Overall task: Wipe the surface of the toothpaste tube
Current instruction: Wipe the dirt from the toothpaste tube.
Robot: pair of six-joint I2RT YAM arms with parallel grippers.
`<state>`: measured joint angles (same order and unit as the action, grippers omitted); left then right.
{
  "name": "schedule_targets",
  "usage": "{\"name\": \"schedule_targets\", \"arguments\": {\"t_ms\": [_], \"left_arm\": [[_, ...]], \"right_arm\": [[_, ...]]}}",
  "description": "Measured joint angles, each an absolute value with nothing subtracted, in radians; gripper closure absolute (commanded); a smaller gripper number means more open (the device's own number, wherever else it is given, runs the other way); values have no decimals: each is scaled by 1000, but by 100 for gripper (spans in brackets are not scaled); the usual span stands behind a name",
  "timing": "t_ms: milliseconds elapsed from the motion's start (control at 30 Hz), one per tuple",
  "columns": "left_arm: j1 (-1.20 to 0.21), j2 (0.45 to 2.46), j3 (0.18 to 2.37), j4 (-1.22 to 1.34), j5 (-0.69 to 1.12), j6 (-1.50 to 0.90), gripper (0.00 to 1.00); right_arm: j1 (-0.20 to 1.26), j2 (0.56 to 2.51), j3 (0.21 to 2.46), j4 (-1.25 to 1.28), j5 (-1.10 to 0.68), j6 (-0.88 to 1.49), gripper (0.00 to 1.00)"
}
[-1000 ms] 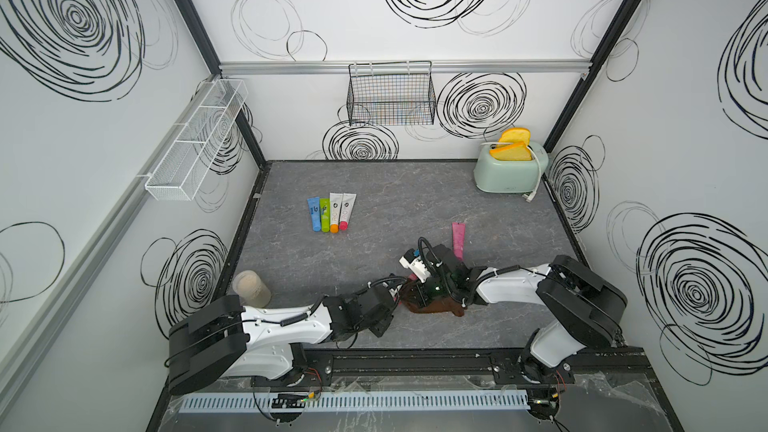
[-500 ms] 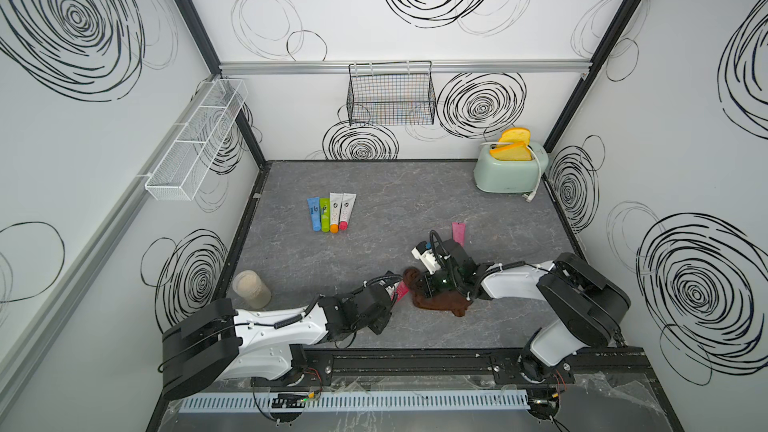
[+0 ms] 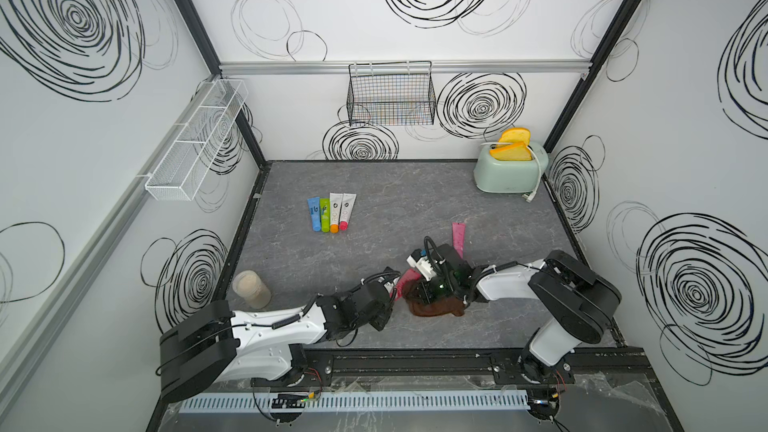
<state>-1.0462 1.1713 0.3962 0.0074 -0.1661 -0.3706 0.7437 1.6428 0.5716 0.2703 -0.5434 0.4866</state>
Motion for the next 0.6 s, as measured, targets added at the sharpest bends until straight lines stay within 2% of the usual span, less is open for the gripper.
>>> {"name": "schedule_targets", "arguments": {"t_ms": [133,600], "left_arm": [[-1046,1170,396,24,-168,-371,100],[-1047,1213,398,40,-175,-371,100]], "right_arm": [[664,1623,582,220,-546,456,100],[655,1532,612,143,-543,434,100]]}}
